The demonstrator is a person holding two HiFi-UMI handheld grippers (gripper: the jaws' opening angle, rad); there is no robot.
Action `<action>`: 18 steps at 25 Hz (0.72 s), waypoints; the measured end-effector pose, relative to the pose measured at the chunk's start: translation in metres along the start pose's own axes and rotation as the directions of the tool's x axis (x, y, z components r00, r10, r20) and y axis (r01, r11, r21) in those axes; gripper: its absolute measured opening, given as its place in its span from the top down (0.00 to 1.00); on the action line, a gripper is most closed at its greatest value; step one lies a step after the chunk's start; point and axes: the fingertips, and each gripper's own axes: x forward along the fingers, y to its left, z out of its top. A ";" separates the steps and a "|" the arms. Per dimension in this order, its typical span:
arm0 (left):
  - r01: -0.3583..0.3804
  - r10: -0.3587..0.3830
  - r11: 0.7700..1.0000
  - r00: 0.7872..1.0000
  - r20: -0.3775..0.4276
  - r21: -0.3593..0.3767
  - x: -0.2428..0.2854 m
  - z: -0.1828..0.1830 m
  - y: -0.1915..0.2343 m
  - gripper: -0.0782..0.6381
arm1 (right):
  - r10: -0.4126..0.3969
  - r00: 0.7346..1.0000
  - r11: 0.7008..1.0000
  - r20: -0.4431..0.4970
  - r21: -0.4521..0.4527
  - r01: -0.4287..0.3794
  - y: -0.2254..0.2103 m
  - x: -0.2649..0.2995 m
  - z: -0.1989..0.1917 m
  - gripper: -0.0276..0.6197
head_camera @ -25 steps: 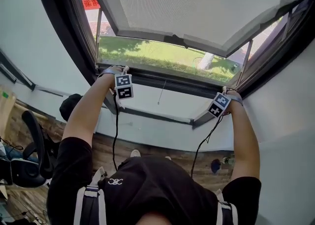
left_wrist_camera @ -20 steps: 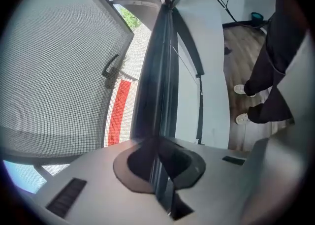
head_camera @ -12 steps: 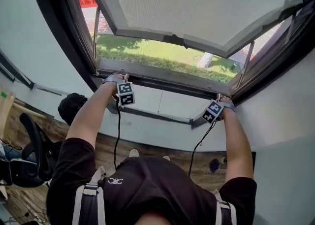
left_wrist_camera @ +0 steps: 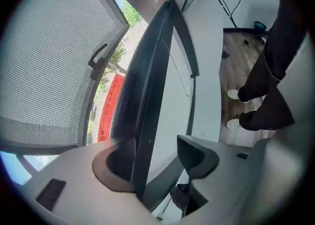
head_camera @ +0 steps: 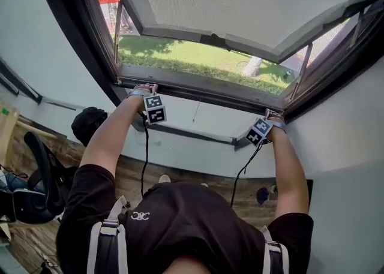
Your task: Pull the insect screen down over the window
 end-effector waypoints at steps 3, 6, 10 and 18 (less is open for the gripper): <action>-0.043 0.043 0.999 0.999 0.021 -0.027 0.001 0.003 0.006 0.52 | -0.013 1.000 1.000 -0.002 0.007 0.013 0.000 -0.001 0.000 0.54; -0.140 0.147 0.984 0.987 0.062 -0.108 0.001 0.004 0.028 0.79 | -0.043 0.999 0.996 0.030 0.076 0.041 -0.005 -0.002 0.006 0.53; -0.181 0.186 0.968 0.982 0.018 -0.173 -0.004 0.001 0.034 0.78 | -0.090 0.995 0.976 0.048 0.201 0.078 -0.013 0.001 0.011 0.51; -0.168 0.169 0.985 0.985 0.028 -0.042 -0.022 0.007 0.046 0.63 | -0.114 0.992 0.989 0.058 0.097 0.108 -0.034 -0.010 0.012 0.44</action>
